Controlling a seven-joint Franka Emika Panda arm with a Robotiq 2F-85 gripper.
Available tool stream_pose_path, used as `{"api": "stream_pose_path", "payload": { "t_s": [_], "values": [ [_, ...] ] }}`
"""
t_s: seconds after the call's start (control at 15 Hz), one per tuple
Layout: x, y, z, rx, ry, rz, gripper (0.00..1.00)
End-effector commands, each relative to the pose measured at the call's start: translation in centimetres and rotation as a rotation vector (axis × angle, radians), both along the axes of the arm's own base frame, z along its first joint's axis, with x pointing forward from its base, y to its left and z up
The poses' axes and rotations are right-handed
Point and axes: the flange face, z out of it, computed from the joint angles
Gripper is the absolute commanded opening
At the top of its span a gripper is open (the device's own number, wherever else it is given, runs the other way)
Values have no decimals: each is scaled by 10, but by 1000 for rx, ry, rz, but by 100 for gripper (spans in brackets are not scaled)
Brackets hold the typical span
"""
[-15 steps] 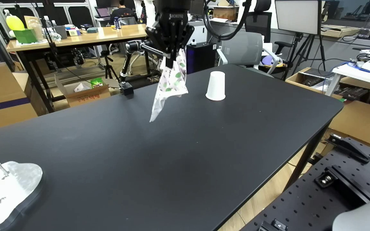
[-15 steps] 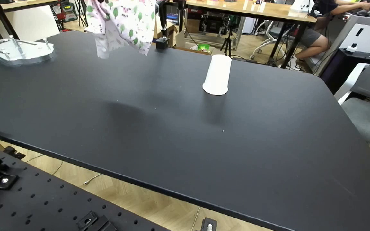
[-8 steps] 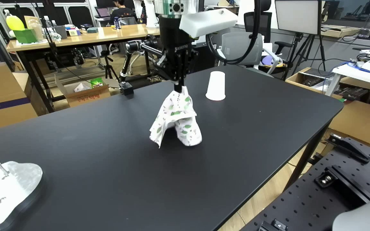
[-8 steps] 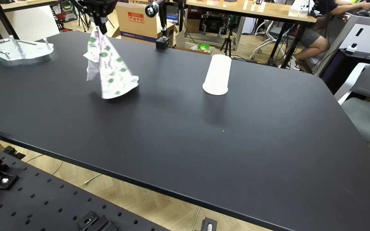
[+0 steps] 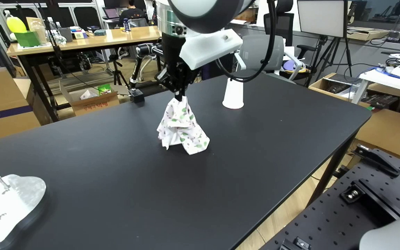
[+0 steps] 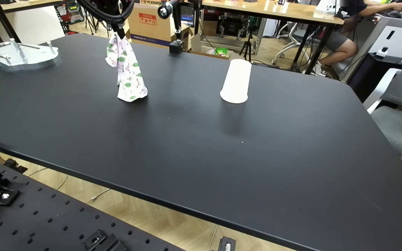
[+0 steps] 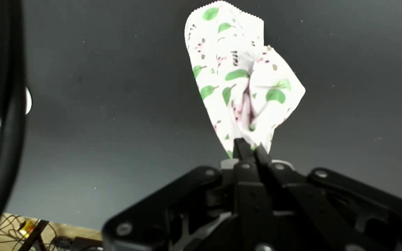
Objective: Take the cloth off the stand and put it on the table
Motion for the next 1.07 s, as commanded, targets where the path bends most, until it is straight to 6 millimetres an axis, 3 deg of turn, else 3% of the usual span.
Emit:
{"api": "stream_pose_path", "payload": {
  "t_s": [0.0, 0.33, 0.6, 0.93, 1.0],
  "values": [
    [2, -3, -7, -12, -55, -39, 36],
    [-12, 5, -27, 23, 39, -82, 69],
    [-30, 31, -33, 96, 89, -147, 97],
    [-37, 39, -31, 144, 161, -270, 100],
    [-33, 41, -39, 130, 146, -217, 100]
  ]
}}
